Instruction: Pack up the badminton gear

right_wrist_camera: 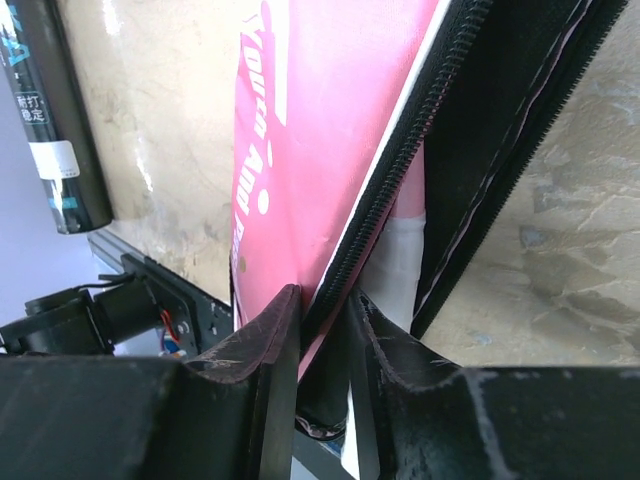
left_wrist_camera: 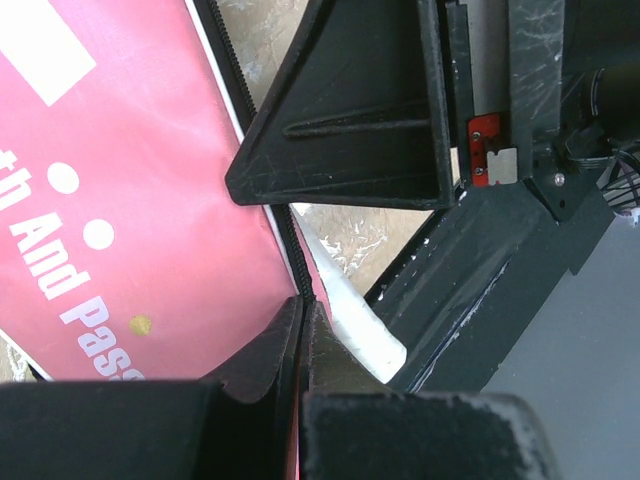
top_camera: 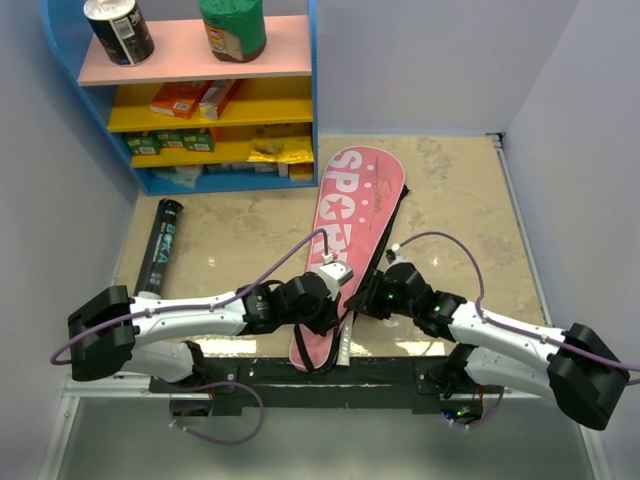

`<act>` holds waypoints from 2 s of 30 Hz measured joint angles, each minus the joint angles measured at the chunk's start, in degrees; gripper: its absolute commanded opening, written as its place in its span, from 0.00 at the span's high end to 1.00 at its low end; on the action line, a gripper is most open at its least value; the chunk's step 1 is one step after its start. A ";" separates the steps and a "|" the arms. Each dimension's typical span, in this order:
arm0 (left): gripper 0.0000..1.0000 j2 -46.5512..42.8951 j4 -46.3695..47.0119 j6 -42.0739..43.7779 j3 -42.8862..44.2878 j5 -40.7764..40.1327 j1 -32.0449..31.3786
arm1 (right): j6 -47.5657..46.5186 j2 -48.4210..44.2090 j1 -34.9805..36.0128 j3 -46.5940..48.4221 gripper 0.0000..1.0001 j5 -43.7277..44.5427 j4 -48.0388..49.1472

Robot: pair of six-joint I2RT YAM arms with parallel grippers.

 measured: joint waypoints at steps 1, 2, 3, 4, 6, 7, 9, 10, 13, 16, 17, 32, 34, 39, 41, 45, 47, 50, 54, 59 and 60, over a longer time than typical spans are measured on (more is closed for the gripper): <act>1.00 0.00 0.02 0.00 0.00 0.11 0.04 | -0.15 -0.26 0.00 0.00 0.73 0.09 -0.31; 1.00 0.00 0.02 0.00 0.00 0.17 0.11 | -0.33 -0.52 0.00 0.00 0.72 0.22 -0.61; 1.00 0.00 0.04 0.00 0.00 0.26 0.13 | -0.52 -0.90 0.02 0.00 0.72 0.42 -1.07; 1.00 0.02 0.11 0.00 0.00 0.35 0.13 | -0.79 -1.40 0.04 0.02 0.71 0.57 -1.66; 1.00 0.20 0.48 -0.02 0.00 0.90 0.11 | -1.31 -2.75 0.04 0.02 0.69 0.68 -3.17; 1.00 0.33 0.66 -0.02 0.00 1.09 0.11 | -1.51 -3.45 0.04 0.02 0.68 0.72 -3.87; 1.00 0.66 0.85 -0.02 0.00 1.44 0.11 | -2.10 -5.35 0.04 0.00 0.67 0.81 -5.70; 1.00 0.81 0.87 -0.02 0.00 1.51 0.11 | -2.47 -6.54 0.04 -0.04 0.67 0.81 -6.99; 1.00 1.38 1.18 -0.04 0.00 1.57 0.13 | -3.43 -9.55 0.04 -0.44 0.67 0.79 -10.56; 1.00 1.68 1.60 -0.02 0.00 1.55 0.22 | -4.20 -11.50 0.04 -1.16 0.67 0.70 -13.88; 1.00 1.77 1.73 -0.02 0.00 1.55 0.24 | -4.55 -11.93 0.04 -1.51 0.67 0.66 -14.73; 1.00 2.40 2.14 0.00 0.00 1.57 0.24 | -5.14 -6.71 0.07 -4.79 0.65 -3.52 -9.05; 1.00 2.40 2.14 -0.02 0.00 1.57 0.26 | -4.92 -6.03 0.15 -5.38 0.65 -4.11 -7.19; 1.00 2.40 2.16 -0.02 0.00 1.60 0.46 | -4.57 -4.42 0.42 -5.75 0.65 -5.18 -3.78; 1.00 2.40 2.19 0.00 0.00 1.60 0.61 | -4.28 -3.89 0.46 -6.12 0.65 -5.66 -1.90; 1.00 2.40 2.19 -0.02 0.00 1.57 0.61 | -3.45 -2.19 0.61 -6.58 0.66 -6.16 1.01; 1.00 2.40 2.19 -0.02 0.00 1.62 0.61 | -3.21 -0.55 0.79 -6.58 0.67 -6.64 2.86; 1.00 2.40 2.21 0.00 0.00 1.73 0.61 | -2.32 2.43 1.27 -6.64 0.69 -7.02 6.01; 1.00 2.40 1.68 0.04 0.00 1.84 0.70 | -0.74 5.86 2.10 -6.62 0.72 -6.95 10.32; 1.00 2.40 1.40 0.02 -0.09 1.95 1.05 | 1.99 8.66 2.71 -6.56 0.77 -6.45 14.36; 1.00 2.40 1.53 0.00 -0.15 1.95 1.09 | 2.73 9.31 2.75 -6.49 0.77 -6.27 15.17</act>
